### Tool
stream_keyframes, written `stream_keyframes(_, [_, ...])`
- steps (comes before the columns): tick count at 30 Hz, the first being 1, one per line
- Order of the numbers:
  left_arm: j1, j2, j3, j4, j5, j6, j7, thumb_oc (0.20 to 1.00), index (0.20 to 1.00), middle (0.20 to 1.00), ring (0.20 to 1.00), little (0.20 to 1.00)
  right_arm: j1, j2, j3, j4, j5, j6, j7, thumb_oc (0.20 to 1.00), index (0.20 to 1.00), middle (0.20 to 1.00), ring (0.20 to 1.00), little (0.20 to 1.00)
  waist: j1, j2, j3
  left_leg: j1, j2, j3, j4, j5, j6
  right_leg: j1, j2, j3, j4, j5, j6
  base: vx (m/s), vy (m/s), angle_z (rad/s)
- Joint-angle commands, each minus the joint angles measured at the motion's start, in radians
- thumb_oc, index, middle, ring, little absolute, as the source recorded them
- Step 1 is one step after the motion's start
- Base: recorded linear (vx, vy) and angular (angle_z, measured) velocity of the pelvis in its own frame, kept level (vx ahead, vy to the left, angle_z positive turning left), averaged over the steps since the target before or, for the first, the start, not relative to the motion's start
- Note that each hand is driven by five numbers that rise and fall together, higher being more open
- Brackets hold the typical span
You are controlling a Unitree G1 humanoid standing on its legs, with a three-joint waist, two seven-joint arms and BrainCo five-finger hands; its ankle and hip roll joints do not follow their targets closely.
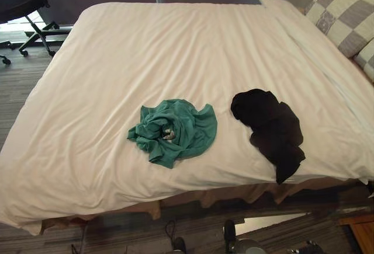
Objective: Tidy up the quilt and then pick up the clothes from the bed and put them into the laundry hamper.
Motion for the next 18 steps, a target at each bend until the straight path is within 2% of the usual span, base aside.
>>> stream_keyframes(1, [-0.035, 0.112, 0.051, 0.042, -0.091, -0.012, 0.078, 1.0, 1.0, 1.0, 1.0, 1.0, -0.044, -0.102, -0.045, -0.063, 0.068, -0.025, -0.074, 1.0, 1.0, 1.0, 1.0, 1.0, -0.012, 0.014, 0.019, -0.029, 0.017, 0.005, 0.002, -0.009, -0.057, 0.027, -0.075, 0.008, 0.024, -0.103, 0.098, 0.02, 0.008, -0.09])
stream_keyframes(4, [-0.01, 0.228, 0.145, -0.003, -0.109, -0.029, 0.117, 1.0, 1.0, 1.0, 1.0, 1.0, 0.024, -0.197, -0.099, -0.246, 0.002, -0.048, -0.101, 1.0, 1.0, 1.0, 1.0, 1.0, -0.014, 0.019, 0.019, -0.015, 0.017, 0.008, 0.001, -0.014, -0.062, 0.038, -0.079, 0.004, 0.026, -0.106, 0.105, 0.03, 0.008, -0.06])
stream_keyframes(5, [-0.026, 0.298, 0.156, -0.067, -0.065, -0.051, 0.151, 1.0, 1.0, 1.0, 1.0, 1.0, 0.07, -0.259, -0.109, -0.384, -0.08, -0.073, -0.108, 1.0, 1.0, 1.0, 1.0, 1.0, -0.02, 0.021, 0.018, -0.009, 0.018, 0.009, 0.001, -0.017, -0.065, 0.04, -0.081, 0.002, 0.031, -0.108, 0.109, 0.0, 0.0, 0.0])
stream_keyframes(7, [-0.05, 0.378, 0.155, -0.198, -0.007, -0.083, 0.194, 1.0, 1.0, 1.0, 1.0, 1.0, 0.107, -0.337, -0.116, -0.525, -0.19, -0.107, -0.114, 1.0, 1.0, 1.0, 1.0, 1.0, -0.025, 0.024, 0.018, -0.012, 0.02, 0.007, 0.001, -0.013, -0.067, 0.035, -0.085, -0.001, 0.038, -0.109, 0.113, 0.0, 0.013, 0.06])
stream_keyframes(8, [-0.03, 0.424, 0.163, -0.464, 0.049, -0.115, 0.241, 1.0, 1.0, 1.0, 1.0, 1.0, 0.136, -0.387, -0.141, -0.635, -0.274, -0.122, -0.123, 1.0, 1.0, 1.0, 1.0, 1.0, -0.026, 0.026, 0.021, -0.007, 0.021, 0.006, 0.001, -0.02, -0.068, 0.036, -0.086, -0.007, 0.044, -0.116, 0.117, 0.01, 0.009, 0.09])
stream_keyframes(10, [-0.037, 0.465, 0.168, -0.677, 0.093, -0.153, 0.26, 1.0, 1.0, 1.0, 1.0, 1.0, 0.139, -0.448, -0.146, -0.718, -0.372, -0.123, -0.131, 1.0, 1.0, 1.0, 1.0, 1.0, -0.026, 0.027, 0.018, -0.007, 0.023, 0.003, 0.001, -0.022, -0.068, 0.037, -0.089, -0.014, 0.049, -0.121, 0.119, 0.0, -0.002, 0.24])
stream_keyframes(13, [-0.076, 0.502, 0.152, -0.877, 0.117, -0.194, 0.232, 1.0, 1.0, 1.0, 1.0, 1.0, 0.109, -0.513, -0.122, -0.783, -0.464, -0.127, -0.118, 1.0, 1.0, 1.0, 1.0, 1.0, -0.028, 0.027, 0.016, -0.008, 0.024, 0.0, 0.001, -0.019, -0.067, 0.033, -0.091, -0.02, 0.053, -0.119, 0.119, 0.0, -0.006, 0.13])
stream_keyframes(14, [-0.142, 0.548, 0.087, -1.004, 0.169, -0.204, 0.19, 1.0, 1.0, 1.0, 1.0, 1.0, 0.051, -0.59, -0.072, -0.857, -0.536, -0.142, -0.097, 1.0, 1.0, 1.0, 1.0, 1.0, -0.033, 0.025, 0.013, -0.006, 0.026, 0.006, 0.001, -0.022, -0.067, 0.031, -0.093, -0.018, 0.052, -0.119, 0.118, 0.0, 0.0, 0.0])
stream_keyframes(15, [-0.146, 0.548, 0.085, -1.003, 0.169, -0.202, 0.19, 1.0, 1.0, 1.0, 1.0, 1.0, 0.048, -0.59, -0.072, -0.855, -0.536, -0.141, -0.097, 1.0, 1.0, 1.0, 1.0, 1.0, -0.032, 0.025, 0.014, -0.006, 0.026, 0.007, 0.001, -0.022, -0.067, 0.03, -0.093, -0.018, 0.052, -0.12, 0.118, 0.0, 0.0, 0.0])
stream_keyframes(17, [-0.224, 0.548, 0.002, -1.037, 0.194, -0.197, 0.168, 1.0, 1.0, 1.0, 1.0, 1.0, -0.015, -0.619, -0.01, -0.895, -0.56, -0.145, -0.086, 1.0, 1.0, 1.0, 1.0, 1.0, -0.039, 0.023, 0.023, -0.007, 0.028, 0.013, 0.001, -0.021, -0.066, 0.023, -0.093, -0.012, 0.055, -0.117, 0.117, 0.0, 0.0, 0.0])
stream_keyframes(18, [-0.233, 0.548, -0.003, -1.032, 0.195, -0.196, 0.17, 1.0, 1.0, 1.0, 1.0, 1.0, -0.02, -0.62, -0.008, -0.892, -0.56, -0.144, -0.086, 1.0, 1.0, 1.0, 1.0, 1.0, -0.037, 0.024, 0.025, -0.007, 0.028, 0.014, 0.001, -0.021, -0.066, 0.022, -0.092, -0.011, 0.055, -0.117, 0.117, -0.03, 0.003, -0.1])
